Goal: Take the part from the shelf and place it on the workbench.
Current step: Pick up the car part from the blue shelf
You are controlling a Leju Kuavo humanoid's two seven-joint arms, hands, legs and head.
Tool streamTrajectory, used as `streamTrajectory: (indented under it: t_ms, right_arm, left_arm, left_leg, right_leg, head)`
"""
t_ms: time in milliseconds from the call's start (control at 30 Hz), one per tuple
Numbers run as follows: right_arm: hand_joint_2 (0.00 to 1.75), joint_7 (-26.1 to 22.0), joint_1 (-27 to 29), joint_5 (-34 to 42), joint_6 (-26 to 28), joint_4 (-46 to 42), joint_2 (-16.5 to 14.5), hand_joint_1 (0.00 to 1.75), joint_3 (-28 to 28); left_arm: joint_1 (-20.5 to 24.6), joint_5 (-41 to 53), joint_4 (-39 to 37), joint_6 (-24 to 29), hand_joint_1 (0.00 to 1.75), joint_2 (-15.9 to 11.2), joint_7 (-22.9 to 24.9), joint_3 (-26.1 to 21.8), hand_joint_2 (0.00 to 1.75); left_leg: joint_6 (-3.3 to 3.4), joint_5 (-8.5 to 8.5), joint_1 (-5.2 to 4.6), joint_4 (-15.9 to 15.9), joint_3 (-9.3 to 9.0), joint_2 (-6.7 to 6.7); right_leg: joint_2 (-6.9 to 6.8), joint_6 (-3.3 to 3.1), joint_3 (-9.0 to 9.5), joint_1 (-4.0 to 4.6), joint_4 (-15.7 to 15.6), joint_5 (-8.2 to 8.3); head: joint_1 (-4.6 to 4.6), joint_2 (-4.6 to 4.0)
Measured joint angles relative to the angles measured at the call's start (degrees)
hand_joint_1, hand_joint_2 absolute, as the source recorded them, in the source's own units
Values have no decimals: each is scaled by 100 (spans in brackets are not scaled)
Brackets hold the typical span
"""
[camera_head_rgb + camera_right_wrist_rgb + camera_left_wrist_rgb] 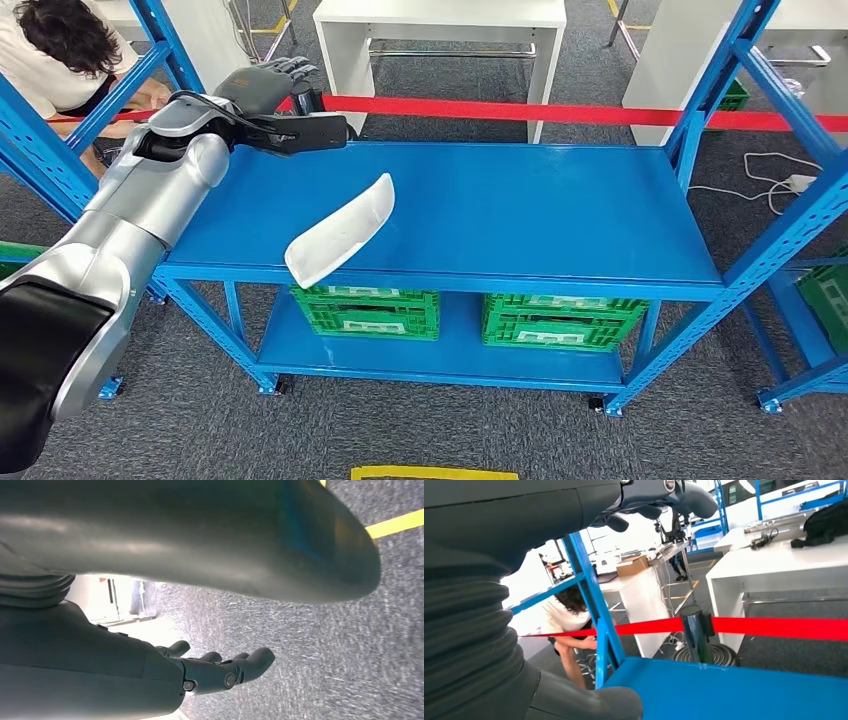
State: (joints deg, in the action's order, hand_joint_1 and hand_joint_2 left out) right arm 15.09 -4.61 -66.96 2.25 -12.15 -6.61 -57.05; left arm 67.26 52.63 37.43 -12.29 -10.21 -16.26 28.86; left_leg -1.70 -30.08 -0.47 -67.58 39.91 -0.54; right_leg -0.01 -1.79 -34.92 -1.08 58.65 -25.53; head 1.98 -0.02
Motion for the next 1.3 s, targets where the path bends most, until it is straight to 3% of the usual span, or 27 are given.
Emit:
streamTrajectory:
  t_ms: [67,100,133,200,267,367,433,533,567,600,633,667,733,800,933,1100,1300]
  right_arm:
    - [0,1,1,-14,0,0,1,0,-8]
    - [0,1,-1,-19,-1,0,1,0,-11]
    - [0,1,-2,-22,-2,0,1,0,-13]
    - [0,1,-3,-29,-4,0,1,0,-13]
    - [0,0,-6,-46,-4,0,1,0,-14]
    - [0,0,-4,-79,-4,0,1,0,-15]
    - [0,1,-3,-90,-4,0,1,0,-15]
    - [0,1,-5,-121,-5,0,5,0,-15]
    - [0,1,-3,-134,-7,0,7,0,-15]
    - [0,2,-2,-147,-10,0,8,0,-15]
    - [0,2,-3,-161,-14,0,8,0,-15]
    - [0,1,-5,-172,-17,0,9,0,-15]
    - [0,0,-12,-192,-20,0,20,0,-15]
    - [0,0,-19,-201,-19,0,32,0,-15]
    - [0,1,-26,-208,-17,0,38,0,-15]
    - [0,1,-21,-215,-17,0,38,0,-15]
    - [0,1,-23,-216,-15,0,37,0,-15]
  left_arm:
    - [-21,-4,-12,-22,0,-19,17,37,175]
    - [-30,-4,-17,-25,0,-26,29,49,175]
    - [-32,-5,-19,-26,0,-33,39,57,175]
    - [-23,-5,-19,-28,0,-55,51,68,175]
    - [-11,-3,-19,-41,0,-73,57,89,175]
    - [6,5,-25,-91,0,-90,77,137,175]
    - [28,3,-28,-123,0,-91,81,174,175]
    - [47,-16,-50,-151,0,-111,75,199,44]
    - [43,-37,-63,-158,0,-125,53,203,44]
    - [39,-72,-75,-178,0,-139,11,207,87]
    - [34,-115,-87,-224,0,-157,-45,209,131]
    - [33,-160,-97,-299,0,-175,-108,212,175]
    - [50,-215,-117,-553,0,-218,-233,233,175]
    - [85,-232,-143,-871,0,-267,-377,304,175]
    - [136,-332,-179,-1325,0,-362,-603,480,175]
    - [151,-415,-179,-1465,0,-453,-653,653,175]
    - [89,-580,-179,-1497,0,-512,-673,821,175]
  left_leg:
    - [-61,-312,49,-640,179,9]
    - [-80,-313,69,-693,136,15]
    - [-93,-218,86,-511,-26,20]
    - [-97,11,102,299,-579,24]
    - [-52,120,77,851,-924,9]
    - [73,182,53,927,-905,-1]
    - [173,276,71,947,-834,12]
    - [260,400,61,946,-663,24]
    - [268,434,49,938,-600,23]
    - [270,466,38,929,-542,21]
    - [267,493,28,919,-496,19]
    - [258,517,20,907,-462,18]
    - [226,553,8,887,-427,25]
    - [174,581,1,872,-413,31]
    - [223,604,-23,907,-388,40]
    - [111,719,-21,971,-386,40]
    - [90,735,-20,979,-385,36]
  right_leg:
    - [-2,5,-85,-3,8,59]
    - [-3,16,-128,-7,16,87]
    - [-4,32,-167,-14,27,112]
    - [-6,76,-226,-28,51,154]
    - [-4,150,-252,-34,54,205]
    - [3,277,-278,-35,27,292]
    - [4,330,-380,-39,205,119]
    - [6,353,-774,-31,1258,-567]
    - [7,353,-861,-25,1571,-693]
    - [6,345,-846,-19,1689,-703]
    - [6,326,-707,-11,1570,-617]
    - [5,295,-447,2,1228,-487]
    - [-2,211,86,45,446,-351]
    - [-11,152,289,84,101,-340]
    - [-7,151,249,79,44,-283]
    - [-8,98,207,81,52,-235]
    - [-9,95,201,82,60,-233]
  head:
    - [4,0]
    - [4,0]
    - [5,0]
    - [7,0]
    - [10,0]
    - [14,0]
    - [9,0]
    - [0,0]
    - [-1,0]
    - [-2,0]
    - [-3,0]
    - [-3,0]
    - [0,0]
    - [-4,0]
    - [-5,0]
    - [-4,0]
    - [-4,0]
